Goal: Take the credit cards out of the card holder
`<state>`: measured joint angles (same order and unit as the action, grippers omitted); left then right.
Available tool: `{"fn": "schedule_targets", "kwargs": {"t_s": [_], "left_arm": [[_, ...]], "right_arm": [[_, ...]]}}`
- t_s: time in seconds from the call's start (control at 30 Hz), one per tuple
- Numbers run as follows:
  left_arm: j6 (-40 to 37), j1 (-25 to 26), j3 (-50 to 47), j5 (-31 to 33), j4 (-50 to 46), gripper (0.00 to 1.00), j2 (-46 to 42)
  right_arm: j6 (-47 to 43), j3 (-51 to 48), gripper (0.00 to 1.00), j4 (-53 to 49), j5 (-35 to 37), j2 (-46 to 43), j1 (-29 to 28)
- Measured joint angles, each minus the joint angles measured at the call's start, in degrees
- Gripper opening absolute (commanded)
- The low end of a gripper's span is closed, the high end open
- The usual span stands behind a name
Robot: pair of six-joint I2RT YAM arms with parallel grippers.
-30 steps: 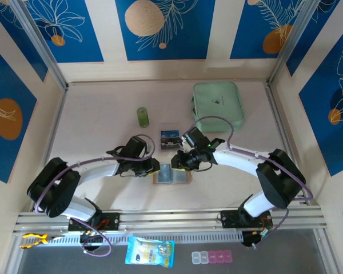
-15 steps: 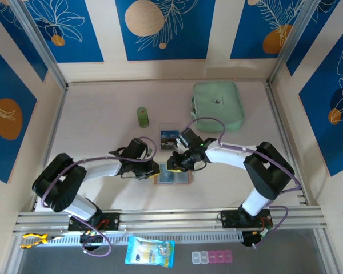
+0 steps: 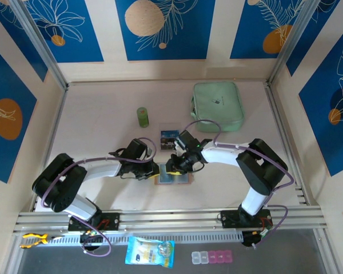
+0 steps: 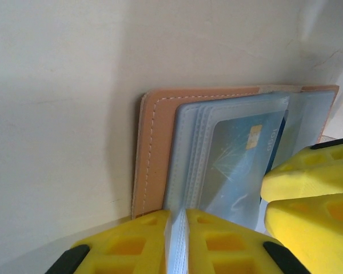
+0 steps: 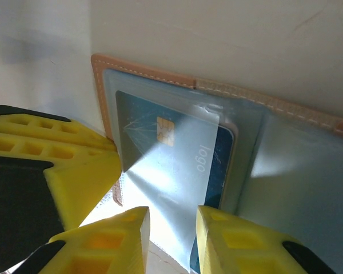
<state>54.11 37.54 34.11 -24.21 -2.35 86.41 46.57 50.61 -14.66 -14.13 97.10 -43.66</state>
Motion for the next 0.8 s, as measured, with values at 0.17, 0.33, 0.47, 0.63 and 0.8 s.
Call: {"fn": "schedule_targets", "kwargs": {"t_s": [0.17,0.33,0.47,0.63,0.8], "left_arm": [[0.0,0.0,-0.1,-0.2,0.0,0.15,0.0],[0.0,0.0,-0.3,-0.2,0.2,0.14,0.0],[0.0,0.0,-0.3,-0.2,0.2,0.14,0.0],[0.0,0.0,-0.5,-0.3,0.4,0.14,0.0],[0.0,0.0,-0.7,-0.4,0.7,0.14,0.0]], "right_arm": [[0.0,0.1,0.29,0.4,-0.1,0.5,-0.2],[0.9,0.0,0.28,2.8,-2.0,1.0,-0.3],[1.5,0.0,0.28,3.3,-2.1,1.0,-0.3],[1.4,0.0,0.28,1.8,-0.2,0.9,-0.3],[0.8,0.0,0.28,-0.2,1.3,0.6,-0.3]]}}
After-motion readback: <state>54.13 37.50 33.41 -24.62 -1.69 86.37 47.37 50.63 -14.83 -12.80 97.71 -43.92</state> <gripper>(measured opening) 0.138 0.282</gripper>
